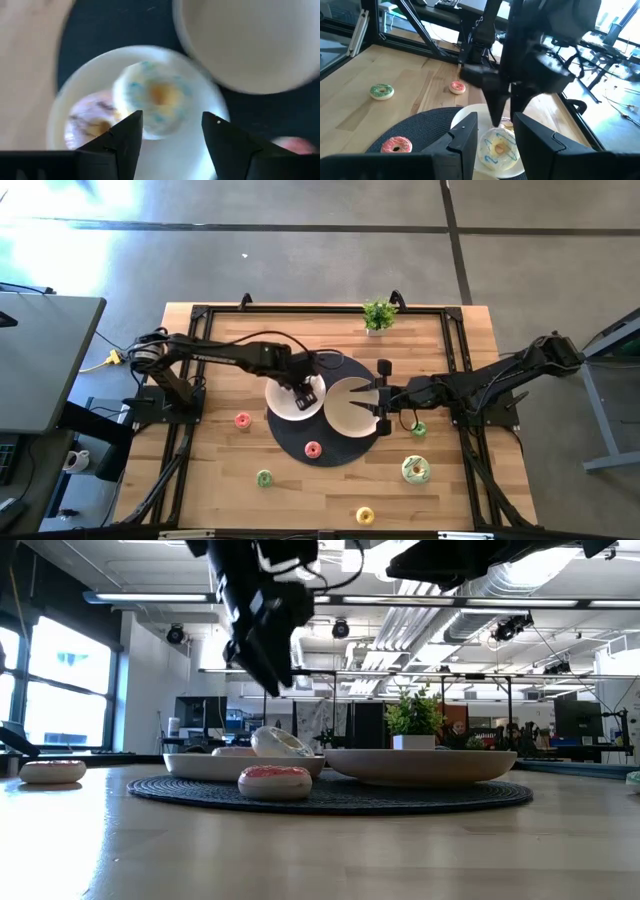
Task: Pick & Place donuts
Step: Put the large light green donut on the white plate
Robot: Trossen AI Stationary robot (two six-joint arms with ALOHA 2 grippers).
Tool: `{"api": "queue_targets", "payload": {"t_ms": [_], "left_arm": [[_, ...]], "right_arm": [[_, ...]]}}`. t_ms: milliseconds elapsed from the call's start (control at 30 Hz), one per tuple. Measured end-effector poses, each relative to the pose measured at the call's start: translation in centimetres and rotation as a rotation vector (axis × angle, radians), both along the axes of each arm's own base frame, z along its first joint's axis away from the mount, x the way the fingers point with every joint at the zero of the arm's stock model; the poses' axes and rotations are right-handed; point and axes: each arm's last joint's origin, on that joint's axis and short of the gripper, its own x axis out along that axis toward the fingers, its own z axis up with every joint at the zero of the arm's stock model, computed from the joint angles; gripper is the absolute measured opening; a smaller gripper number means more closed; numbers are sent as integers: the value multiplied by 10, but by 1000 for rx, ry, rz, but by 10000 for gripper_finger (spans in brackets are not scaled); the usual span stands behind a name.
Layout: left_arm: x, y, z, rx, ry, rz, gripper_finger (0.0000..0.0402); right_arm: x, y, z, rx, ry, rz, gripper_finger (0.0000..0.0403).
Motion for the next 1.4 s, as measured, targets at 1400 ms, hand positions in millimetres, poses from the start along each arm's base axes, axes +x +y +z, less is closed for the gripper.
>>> {"api": "queue_targets", "payload": {"t_ms": [1400], "left_arm": [[-114, -84, 10, 97, -109, 157, 202]], "right_arm": [[-84, 84, -59, 394, 762, 62, 124]]}}
